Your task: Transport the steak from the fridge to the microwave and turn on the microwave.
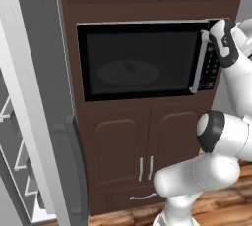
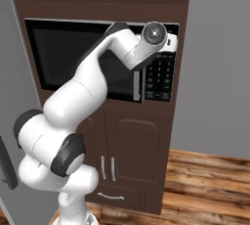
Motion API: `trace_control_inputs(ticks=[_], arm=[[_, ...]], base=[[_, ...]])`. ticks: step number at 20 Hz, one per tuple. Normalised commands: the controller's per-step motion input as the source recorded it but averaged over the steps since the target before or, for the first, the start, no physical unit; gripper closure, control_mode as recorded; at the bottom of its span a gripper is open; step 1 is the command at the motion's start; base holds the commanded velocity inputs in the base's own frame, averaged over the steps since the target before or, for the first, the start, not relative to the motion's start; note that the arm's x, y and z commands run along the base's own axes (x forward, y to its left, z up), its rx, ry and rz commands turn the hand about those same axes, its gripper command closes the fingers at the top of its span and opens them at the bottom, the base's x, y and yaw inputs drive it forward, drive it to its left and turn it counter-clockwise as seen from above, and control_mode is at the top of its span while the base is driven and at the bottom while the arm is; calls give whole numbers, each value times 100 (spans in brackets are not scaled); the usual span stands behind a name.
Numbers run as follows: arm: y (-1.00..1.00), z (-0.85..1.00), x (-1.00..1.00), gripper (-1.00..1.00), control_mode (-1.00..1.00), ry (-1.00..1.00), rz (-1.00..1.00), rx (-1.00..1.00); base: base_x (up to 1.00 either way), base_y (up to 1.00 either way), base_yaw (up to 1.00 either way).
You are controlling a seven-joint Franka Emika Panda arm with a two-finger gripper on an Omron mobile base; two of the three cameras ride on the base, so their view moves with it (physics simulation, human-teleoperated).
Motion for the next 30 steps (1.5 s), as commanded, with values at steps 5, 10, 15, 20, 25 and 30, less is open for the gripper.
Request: trace_control_inputs(ticks=[5,10,15,20,25,30], arm=[[6,-9,-12,-100,-100,1,0,0],[27,-21,15,-100,-100,0,0,0],[42,-25,26,-100,-100,0,-6,-1],[43,-23,44,-100,-100,0,-17,-3],[35,-25,56,-100,-100,0,-23,-6],[25,-24,54,-100,-100,1,-20,-3]], base=[[0,0,0],[0,0,0],[0,0,0],[0,0,0],[0,0,0],[0,0,0]])
